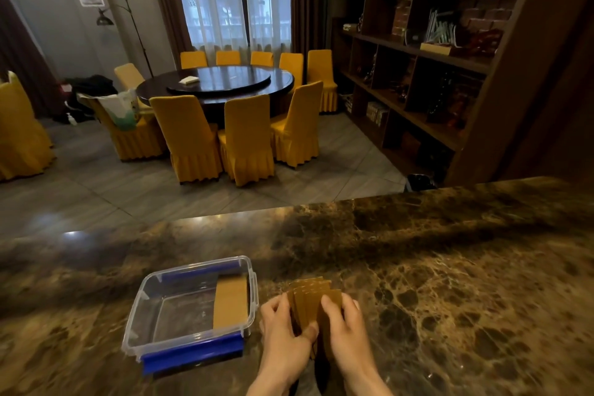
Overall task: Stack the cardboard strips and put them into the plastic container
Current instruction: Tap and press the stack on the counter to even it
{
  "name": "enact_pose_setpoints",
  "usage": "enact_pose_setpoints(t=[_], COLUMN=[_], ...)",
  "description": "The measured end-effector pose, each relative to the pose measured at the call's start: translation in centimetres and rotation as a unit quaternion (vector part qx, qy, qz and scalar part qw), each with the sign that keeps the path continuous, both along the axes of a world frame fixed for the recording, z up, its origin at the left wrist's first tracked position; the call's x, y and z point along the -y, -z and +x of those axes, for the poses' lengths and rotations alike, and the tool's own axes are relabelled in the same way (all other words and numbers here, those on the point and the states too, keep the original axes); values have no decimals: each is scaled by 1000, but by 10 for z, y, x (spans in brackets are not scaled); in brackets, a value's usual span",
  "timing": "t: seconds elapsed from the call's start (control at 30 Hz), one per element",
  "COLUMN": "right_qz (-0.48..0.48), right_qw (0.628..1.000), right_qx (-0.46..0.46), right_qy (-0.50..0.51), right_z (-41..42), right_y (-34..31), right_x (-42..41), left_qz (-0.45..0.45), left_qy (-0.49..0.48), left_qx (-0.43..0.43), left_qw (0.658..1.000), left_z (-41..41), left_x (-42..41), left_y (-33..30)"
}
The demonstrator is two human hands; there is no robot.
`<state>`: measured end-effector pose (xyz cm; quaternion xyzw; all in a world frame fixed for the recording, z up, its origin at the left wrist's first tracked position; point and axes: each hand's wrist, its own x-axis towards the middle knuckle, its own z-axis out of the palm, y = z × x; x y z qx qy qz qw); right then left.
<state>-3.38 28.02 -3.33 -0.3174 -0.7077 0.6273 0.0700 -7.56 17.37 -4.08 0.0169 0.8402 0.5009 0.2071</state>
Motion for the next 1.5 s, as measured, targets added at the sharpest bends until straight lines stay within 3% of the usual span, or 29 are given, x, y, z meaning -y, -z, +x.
enact_pose_setpoints(t=[0.07,0.13,0.23,0.33,0.43,0.6,0.83,0.97,1.1,1.27,1.5], right_qz=[-43,-99,-168,-142,-130,-82,-107,-127,-144,-132,-115], right_qw=[999,993,985,988,990,993,988,985,978,981,978], right_qx=[-29,-58,-41,-38,-36,-67,-109,-117,-146,-139,-172], right_qy=[-2,-2,-16,-55,-46,-56,16,22,35,-10,17], right_z=[0,4,14,20,22,19,27,26,24,23,19], right_y=[-8,-13,5,23,22,6,22,27,33,34,27], right_x=[3,6,29,48,38,29,36,34,36,32,31], left_qz=[29,87,150,165,171,195,110,178,283,210,211], left_qy=[-1,-14,1,84,-13,-13,-25,-25,-133,-110,-106], left_qx=[-11,35,42,36,-30,-22,-102,-62,-75,-65,-74], left_qw=[1000,995,988,982,985,980,988,982,947,969,969], left_z=[3,9,29,52,49,46,65,64,54,42,43], left_x=[0,2,3,0,10,9,8,12,6,-10,-8], left_y=[-5,-12,-24,-20,2,12,32,23,2,-8,-1])
